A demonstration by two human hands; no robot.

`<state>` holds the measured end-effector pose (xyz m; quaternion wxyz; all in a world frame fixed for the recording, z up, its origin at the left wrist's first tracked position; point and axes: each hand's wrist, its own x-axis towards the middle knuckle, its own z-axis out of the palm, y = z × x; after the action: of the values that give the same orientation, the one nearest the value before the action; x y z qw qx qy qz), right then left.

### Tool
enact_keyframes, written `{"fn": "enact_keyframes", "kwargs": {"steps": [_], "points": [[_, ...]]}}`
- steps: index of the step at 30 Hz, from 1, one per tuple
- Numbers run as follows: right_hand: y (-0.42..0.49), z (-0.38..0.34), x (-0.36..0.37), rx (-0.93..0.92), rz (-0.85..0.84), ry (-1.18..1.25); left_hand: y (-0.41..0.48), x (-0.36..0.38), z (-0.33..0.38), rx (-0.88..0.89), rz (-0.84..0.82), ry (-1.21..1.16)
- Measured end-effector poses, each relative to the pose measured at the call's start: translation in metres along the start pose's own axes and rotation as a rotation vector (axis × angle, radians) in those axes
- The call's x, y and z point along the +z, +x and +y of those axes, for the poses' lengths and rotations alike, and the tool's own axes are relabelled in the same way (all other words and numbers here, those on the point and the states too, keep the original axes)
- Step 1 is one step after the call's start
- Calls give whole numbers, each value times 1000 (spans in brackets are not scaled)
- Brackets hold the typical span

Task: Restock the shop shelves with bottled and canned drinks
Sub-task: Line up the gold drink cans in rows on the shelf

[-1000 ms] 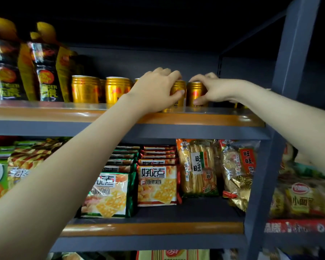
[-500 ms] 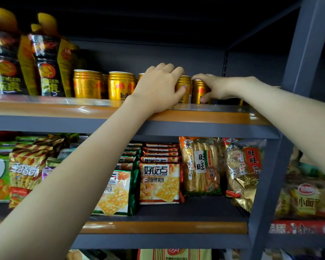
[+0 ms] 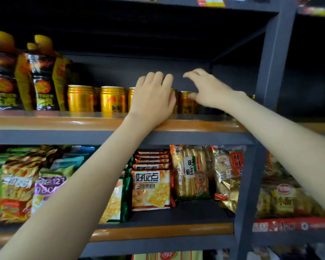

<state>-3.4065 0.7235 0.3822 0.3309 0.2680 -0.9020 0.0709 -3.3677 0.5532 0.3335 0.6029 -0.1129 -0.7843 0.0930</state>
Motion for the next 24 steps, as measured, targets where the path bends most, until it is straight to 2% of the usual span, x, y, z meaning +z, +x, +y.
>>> {"fn": "enact_keyframes", "kwargs": {"steps": [7,10,12,15,19,21,24], "points": [[-94,39,-46,-174,497,114,21,-21,103,-41,160,-279],[-121,85,-58,-213,622,70,40,-26,152,3,213,-335],[-131,124,-62,-195,638,36,52,-22,187,62,218,-347],[-137,184,-63,-111,508,-8,70,-2,232,126,164,-306],[-124,262,-60,-71,217,-108,103,34,272,123,69,-128],[-109,297,-56,-46,80,-132,124,50,284,62,-57,-103],[-78,338,-45,33,-123,-120,152,81,290,-12,-334,-24]]}}
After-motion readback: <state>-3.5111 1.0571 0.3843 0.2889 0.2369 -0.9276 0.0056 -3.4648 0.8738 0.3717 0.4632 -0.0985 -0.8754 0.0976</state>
